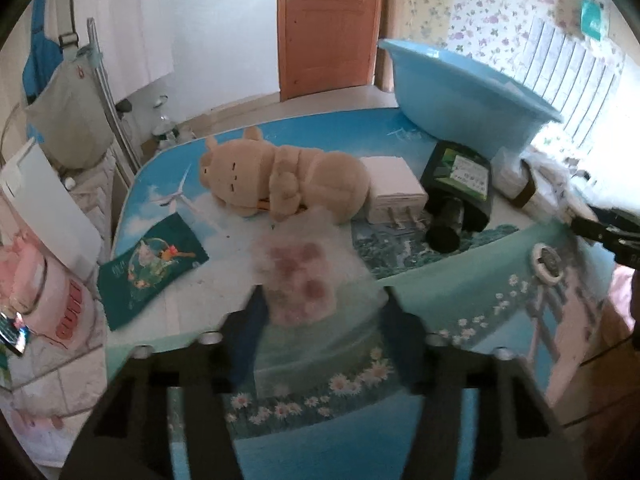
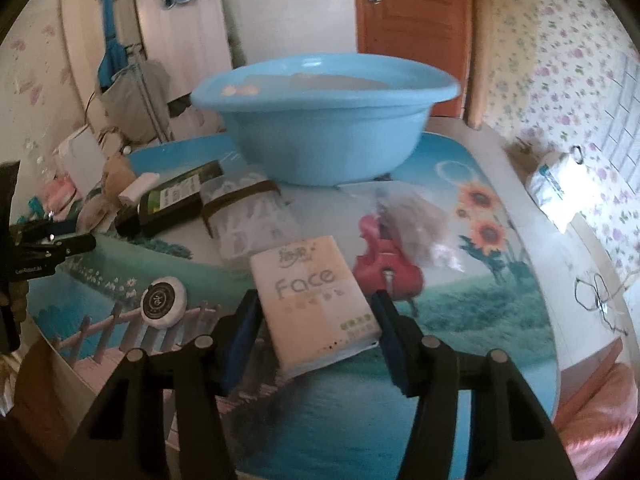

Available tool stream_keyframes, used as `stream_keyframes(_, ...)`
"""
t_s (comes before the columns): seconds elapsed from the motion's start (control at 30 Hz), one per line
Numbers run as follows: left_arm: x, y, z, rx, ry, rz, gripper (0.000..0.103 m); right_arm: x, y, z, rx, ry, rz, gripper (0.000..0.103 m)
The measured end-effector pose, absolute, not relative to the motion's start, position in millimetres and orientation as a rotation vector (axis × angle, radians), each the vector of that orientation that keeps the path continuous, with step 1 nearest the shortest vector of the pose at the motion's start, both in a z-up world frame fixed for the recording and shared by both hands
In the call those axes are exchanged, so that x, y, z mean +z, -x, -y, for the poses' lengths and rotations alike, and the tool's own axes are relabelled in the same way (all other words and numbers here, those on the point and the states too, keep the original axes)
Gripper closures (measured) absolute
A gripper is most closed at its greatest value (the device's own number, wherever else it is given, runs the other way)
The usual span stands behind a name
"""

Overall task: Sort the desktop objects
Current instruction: 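Grasp the plastic bag with the left tool while the right tool grasps the Face tissue pack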

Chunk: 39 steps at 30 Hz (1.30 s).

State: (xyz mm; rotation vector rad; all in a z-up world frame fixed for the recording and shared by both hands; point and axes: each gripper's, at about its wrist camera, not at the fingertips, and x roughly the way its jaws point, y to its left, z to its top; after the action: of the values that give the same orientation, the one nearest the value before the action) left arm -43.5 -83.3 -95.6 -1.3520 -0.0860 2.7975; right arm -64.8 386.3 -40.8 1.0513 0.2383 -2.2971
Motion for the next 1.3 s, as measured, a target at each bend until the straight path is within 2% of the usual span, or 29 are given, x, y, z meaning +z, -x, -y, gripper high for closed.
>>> stream_keyframes(0.13, -92.4, 34.8, 74.6, 2.724, 1.327, 0.106, 0.067, -37.9, 61.6, -397.4, -2.359, -1.063, -0.261, 0.048)
stream_keyframes(0.33, -90.1, 22.7, 46.6, 2.643, 1.301, 0.023, 0.065, -40.1, 65.7, -402.4, -2.384, -1.089, -0.263, 0.048)
stream_keyframes(0.43, -92.5, 26.1, 42.3, 2.65, 1.32, 0.014, 0.056, -40.7, 66.5, -401.2, -2.369, -1.087, -0.261, 0.047)
stream_keyframes(0.57, -96.9, 32.9, 37.8, 2.689, 1.321, -0.03, 0.03, -43.9, 62.0, -396.8, -2.354, -1.084, -0.307, 0.046)
stream_keyframes(0.6, -98.4, 34.5, 35.9, 2.697, 1.321, -0.042, 0.024, -44.3, 60.8, -396.0, -2.356, -1.08, -0.322, 0.043)
stream_keyframes(0.63, -99.7, 36.3, 34.1, 2.704, 1.318, -0.047, 0.022, -44.6, 60.1, -395.3, -2.357, -1.076, -0.336, 0.038)
stream_keyframes(0.67, -100.1, 37.4, 33.3, 2.708, 1.313, -0.044, 0.018, -45.3, 59.6, -394.6, -2.357, -1.074, -0.348, 0.037)
stream_keyframes(0.73, -100.3, 39.6, 30.7, 2.717, 1.309, -0.043, 0.018, -48.0, 60.4, -394.4, -2.352, -1.083, -0.354, 0.037)
stream_keyframes(0.77, -100.0, 40.1, 30.1, 2.717, 1.307, -0.038, 0.019, -48.4, 61.0, -395.7, -2.35, -1.081, -0.338, 0.037)
stream_keyframes(0.8, -99.1, 40.0, 29.2, 2.717, 1.299, -0.04, 0.03, -49.0, 62.1, -397.2, -2.345, -1.087, -0.319, 0.037)
stream_keyframes(0.83, -98.0, 39.8, 28.8, 2.716, 1.287, -0.042, 0.04, -48.8, 62.5, -397.7, -2.346, -1.084, -0.314, 0.042)
stream_keyframes(0.87, -96.0, 39.2, 28.1, 2.716, 1.277, -0.039, 0.056, -48.4, 62.5, -398.9, -2.352, -1.082, -0.312, 0.05)
stream_keyframes(0.9, -95.6, 39.5, 29.0, 2.719, 1.281, -0.038, 0.061, -48.0, 62.3, -398.9, -2.354, -1.077, -0.309, 0.052)
stream_keyframes(1.0, -92.2, 37.7, 32.7, 2.722, 1.262, 0.007, 0.067, -42.4, 61.8, -400.7, -2.352, -1.062, -0.269, 0.053)
stream_keyframes(1.3, -53.7, 36.7, 24.7, 2.738, 1.116, 0.02, 0.069, -12.1, 58.8, -399.6, -2.377, -0.961, -0.188, 0.053)
